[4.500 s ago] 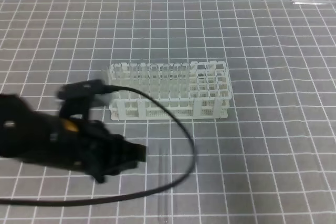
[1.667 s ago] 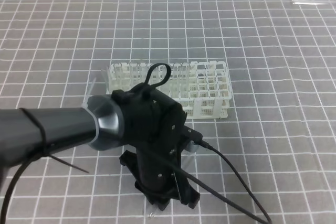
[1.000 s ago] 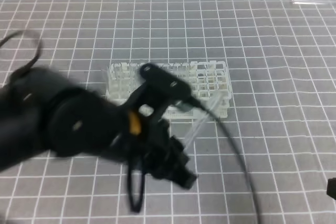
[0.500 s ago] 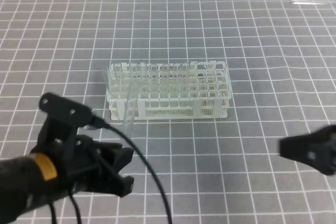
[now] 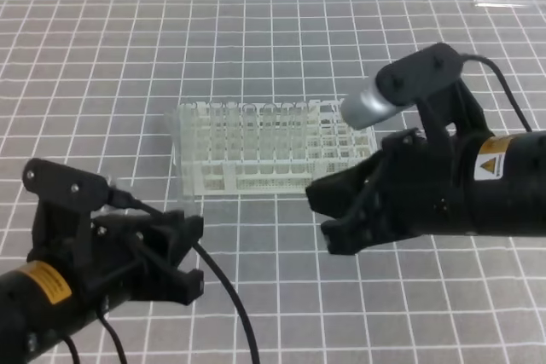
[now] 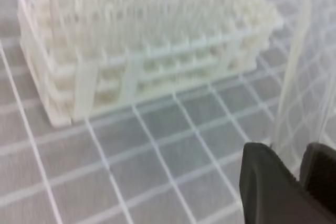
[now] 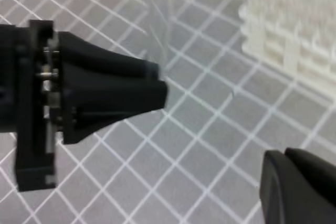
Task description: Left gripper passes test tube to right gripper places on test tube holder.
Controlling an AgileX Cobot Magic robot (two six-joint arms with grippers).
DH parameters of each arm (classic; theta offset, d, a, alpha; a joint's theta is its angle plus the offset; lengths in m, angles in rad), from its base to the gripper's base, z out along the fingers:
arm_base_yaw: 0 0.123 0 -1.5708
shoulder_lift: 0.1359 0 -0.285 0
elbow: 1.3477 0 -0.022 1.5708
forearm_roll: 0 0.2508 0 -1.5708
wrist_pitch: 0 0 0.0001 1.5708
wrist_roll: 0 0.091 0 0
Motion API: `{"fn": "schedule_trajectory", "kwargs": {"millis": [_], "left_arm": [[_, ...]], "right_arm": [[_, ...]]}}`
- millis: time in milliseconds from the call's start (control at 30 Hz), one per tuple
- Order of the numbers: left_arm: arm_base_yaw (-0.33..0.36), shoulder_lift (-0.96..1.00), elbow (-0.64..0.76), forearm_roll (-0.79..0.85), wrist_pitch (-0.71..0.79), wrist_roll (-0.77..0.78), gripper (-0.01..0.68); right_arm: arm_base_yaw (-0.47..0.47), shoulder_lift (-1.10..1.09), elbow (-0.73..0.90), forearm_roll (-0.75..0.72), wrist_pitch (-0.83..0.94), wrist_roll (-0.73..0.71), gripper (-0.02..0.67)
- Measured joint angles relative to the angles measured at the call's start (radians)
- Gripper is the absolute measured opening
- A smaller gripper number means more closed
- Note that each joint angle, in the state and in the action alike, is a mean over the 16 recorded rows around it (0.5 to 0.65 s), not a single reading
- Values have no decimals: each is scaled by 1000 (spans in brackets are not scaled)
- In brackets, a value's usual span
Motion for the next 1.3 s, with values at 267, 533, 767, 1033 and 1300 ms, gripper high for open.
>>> {"fn": "schedule_trajectory", "kwargs": {"millis": [267,533,767,1033,1300], "left_arm": [[-1,2,0,38,-76,6,37],[-8,4,-1,113,-110,1,54],[-35,4,-1,177,-132,-4,60],[-68,4,-1,213,-147,-6,65],[-78,4,5,224,-200,-35,48]], "right_arm": [[144,-46,103,-95,-351,-17,-13],[261,-108,307,-109,-801,-65,-13],[317,-118,401,-106,-1023,-81,-9],[325,-114,401,-104,-1063,-65,89],[325,-80,346,-104,-1075,-38,285]]}}
